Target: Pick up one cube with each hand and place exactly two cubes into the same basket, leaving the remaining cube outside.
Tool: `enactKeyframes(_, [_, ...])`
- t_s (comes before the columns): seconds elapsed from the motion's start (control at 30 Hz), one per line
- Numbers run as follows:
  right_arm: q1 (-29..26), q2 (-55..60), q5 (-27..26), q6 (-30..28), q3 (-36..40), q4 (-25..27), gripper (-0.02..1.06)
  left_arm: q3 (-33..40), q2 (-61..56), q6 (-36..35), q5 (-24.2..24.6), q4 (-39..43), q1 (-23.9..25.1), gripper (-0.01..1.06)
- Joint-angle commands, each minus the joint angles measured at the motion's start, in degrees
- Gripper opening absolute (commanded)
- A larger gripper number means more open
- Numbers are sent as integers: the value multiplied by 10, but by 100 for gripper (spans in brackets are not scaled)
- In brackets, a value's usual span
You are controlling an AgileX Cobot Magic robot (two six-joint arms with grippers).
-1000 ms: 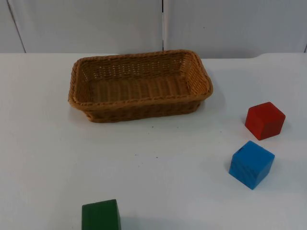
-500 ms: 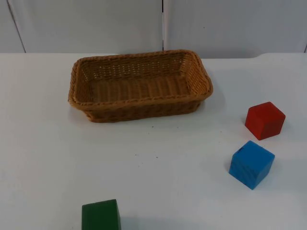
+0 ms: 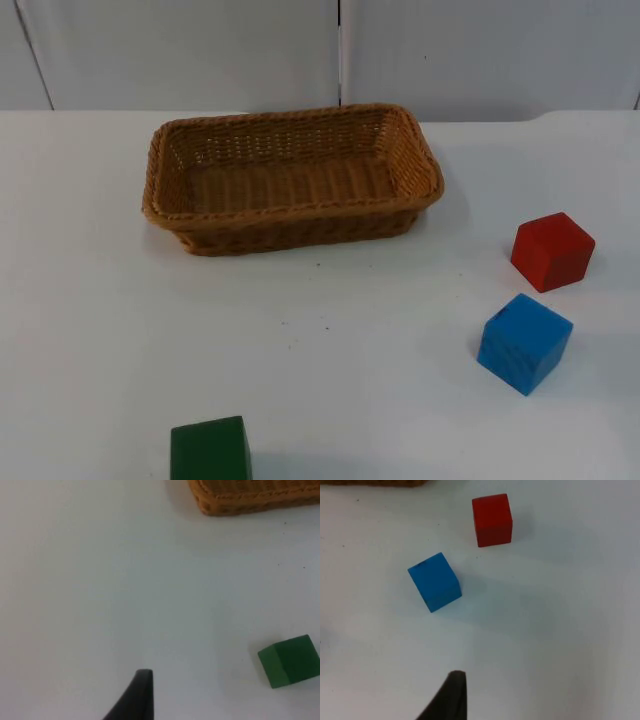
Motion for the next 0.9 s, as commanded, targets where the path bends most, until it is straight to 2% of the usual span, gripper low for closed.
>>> enactKeyframes(0.0, [-4,14,-1,-5,-18,2,105,-5,13,6,-3,-7,1,105])
enactKeyframes(0.37, [-4,138,-2,-21,-96,4,105,-5,80,38,-3,-36,1,105])
enactKeyframes(0.57, [-2,212,-18,-45,-124,35,105,-5,126,50,-8,-36,1,105])
enactKeyframes(0.77, [0,300,-33,-101,-146,94,105,-5,184,73,-26,-45,1,105])
enactKeyframes(0.87, [8,324,-35,-116,-146,100,105,-5,200,90,-30,-63,1,105])
